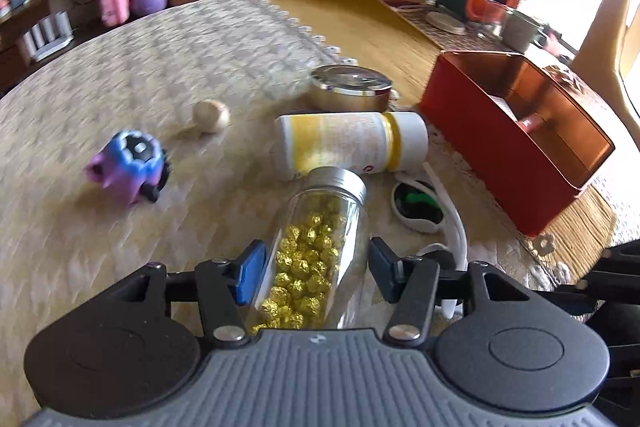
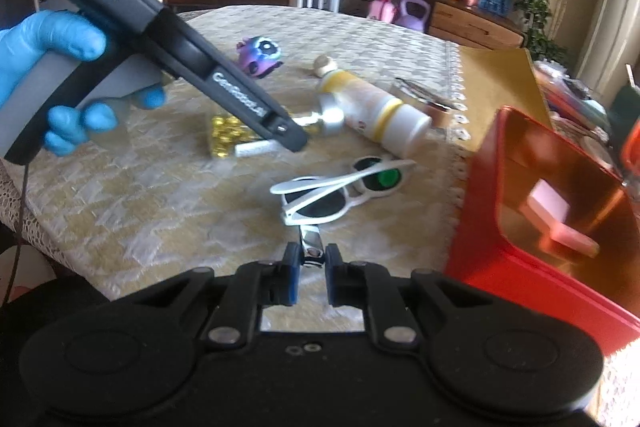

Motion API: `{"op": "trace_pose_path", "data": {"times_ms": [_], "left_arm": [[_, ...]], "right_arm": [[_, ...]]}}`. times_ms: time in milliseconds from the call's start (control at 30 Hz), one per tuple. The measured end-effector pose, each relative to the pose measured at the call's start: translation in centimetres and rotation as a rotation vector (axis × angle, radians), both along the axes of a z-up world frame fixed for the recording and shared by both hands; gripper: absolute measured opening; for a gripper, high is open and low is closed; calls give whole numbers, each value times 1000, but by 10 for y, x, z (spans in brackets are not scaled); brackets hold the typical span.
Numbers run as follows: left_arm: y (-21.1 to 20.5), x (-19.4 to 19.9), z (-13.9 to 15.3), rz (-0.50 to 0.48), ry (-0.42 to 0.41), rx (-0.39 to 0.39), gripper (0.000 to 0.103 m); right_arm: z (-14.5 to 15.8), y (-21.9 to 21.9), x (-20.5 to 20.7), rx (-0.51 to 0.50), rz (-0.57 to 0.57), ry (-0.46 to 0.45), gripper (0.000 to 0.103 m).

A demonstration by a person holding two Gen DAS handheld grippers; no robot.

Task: Organize rigid objects
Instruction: 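Grasp the candy jar with the left tool while the right tool grasps the nail clipper, then carry the candy jar and nail clipper with both tools into the red box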

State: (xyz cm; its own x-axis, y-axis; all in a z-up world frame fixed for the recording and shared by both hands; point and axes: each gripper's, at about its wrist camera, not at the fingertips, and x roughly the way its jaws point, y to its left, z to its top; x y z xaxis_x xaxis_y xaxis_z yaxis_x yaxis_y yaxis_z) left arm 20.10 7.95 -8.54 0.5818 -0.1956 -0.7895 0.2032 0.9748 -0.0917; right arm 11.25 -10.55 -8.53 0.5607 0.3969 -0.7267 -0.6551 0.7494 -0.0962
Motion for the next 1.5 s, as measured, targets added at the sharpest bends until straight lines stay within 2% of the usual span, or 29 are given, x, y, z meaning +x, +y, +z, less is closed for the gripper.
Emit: {"op": "trace_pose_path", "data": {"times_ms": [133, 167, 400, 667, 1033, 1233, 1500], "left_arm": [[2, -8, 8, 46, 11, -5, 53], [2, -11, 11, 52, 11, -10, 50], [-10, -24, 27, 90, 6, 7, 50], [-25, -36, 55, 91, -28, -4, 50], [-65, -24, 95, 36, -84, -41, 50], [-99, -7, 101, -2, -90, -20, 50], [-147, 22, 96, -59, -68, -36, 50]], "right_arm": [[10, -15, -9, 5, -21, -21, 11], [14, -20, -11, 7, -30, -29, 11], [30, -44, -16, 26, -94, -57, 10], [56, -66, -16, 86, -131, -110, 10], [95, -96, 11, 139, -198, -193, 10], [99, -113, 32, 133, -253, -210, 10], [83, -138, 56, 120, -316, -183, 10]]}}
